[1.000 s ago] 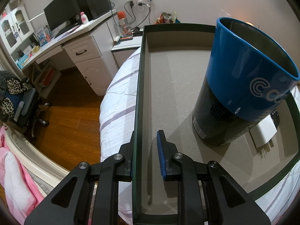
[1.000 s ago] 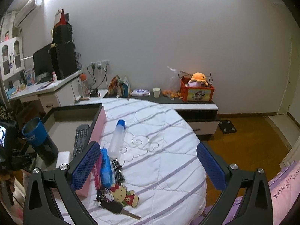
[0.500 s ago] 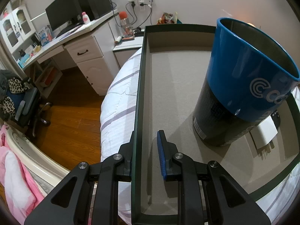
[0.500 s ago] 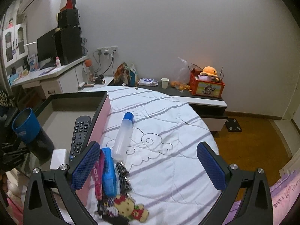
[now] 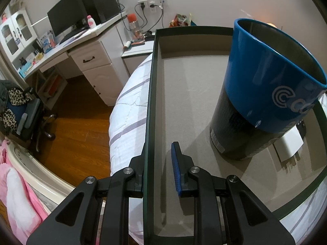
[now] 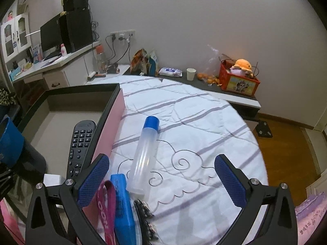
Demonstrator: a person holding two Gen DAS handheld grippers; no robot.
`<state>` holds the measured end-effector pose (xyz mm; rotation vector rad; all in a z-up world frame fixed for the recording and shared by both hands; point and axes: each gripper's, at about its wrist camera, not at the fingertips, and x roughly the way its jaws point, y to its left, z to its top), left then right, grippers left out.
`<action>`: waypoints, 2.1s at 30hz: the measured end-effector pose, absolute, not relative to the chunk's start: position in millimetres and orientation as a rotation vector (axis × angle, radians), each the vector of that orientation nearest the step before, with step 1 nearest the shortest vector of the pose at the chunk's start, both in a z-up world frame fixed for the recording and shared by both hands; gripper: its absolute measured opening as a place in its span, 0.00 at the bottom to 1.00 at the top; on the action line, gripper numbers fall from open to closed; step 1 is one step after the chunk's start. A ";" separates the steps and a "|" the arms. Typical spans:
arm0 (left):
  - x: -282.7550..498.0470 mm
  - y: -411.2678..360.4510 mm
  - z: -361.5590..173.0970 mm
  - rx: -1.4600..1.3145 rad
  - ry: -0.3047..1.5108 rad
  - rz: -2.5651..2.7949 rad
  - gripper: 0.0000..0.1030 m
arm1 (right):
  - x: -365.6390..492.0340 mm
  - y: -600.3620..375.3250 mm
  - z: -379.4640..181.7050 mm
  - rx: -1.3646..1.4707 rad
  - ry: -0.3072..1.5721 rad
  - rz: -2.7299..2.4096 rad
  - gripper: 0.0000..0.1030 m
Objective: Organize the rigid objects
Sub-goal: 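Move the right tool back to the clear blue-capped bottle on the bed, then grasp the clear plastic bottle with blue cap with the right tool, then carry the bottle into the tray box beside the remote and release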
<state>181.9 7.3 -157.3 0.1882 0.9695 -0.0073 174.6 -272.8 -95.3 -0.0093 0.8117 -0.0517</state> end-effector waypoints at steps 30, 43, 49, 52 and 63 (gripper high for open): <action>182.4 1.4 -154.5 0.211 0.971 -0.001 0.19 | 208.4 -273.7 -129.2 0.142 0.990 0.159 0.26; 182.0 2.1 -154.1 0.211 0.972 -0.002 0.19 | 192.8 -282.5 -126.9 0.136 0.995 0.140 0.26; 181.7 2.4 -153.7 0.209 0.971 -0.003 0.19 | 192.7 -286.8 -129.7 0.157 0.995 0.144 0.26; 181.7 2.7 -153.9 0.211 0.972 -0.003 0.19 | 191.5 -286.1 -129.8 0.159 0.980 0.139 0.26; 181.7 2.7 -153.7 0.210 0.971 -0.003 0.19 | 175.8 -287.8 -101.1 0.137 0.898 0.111 0.26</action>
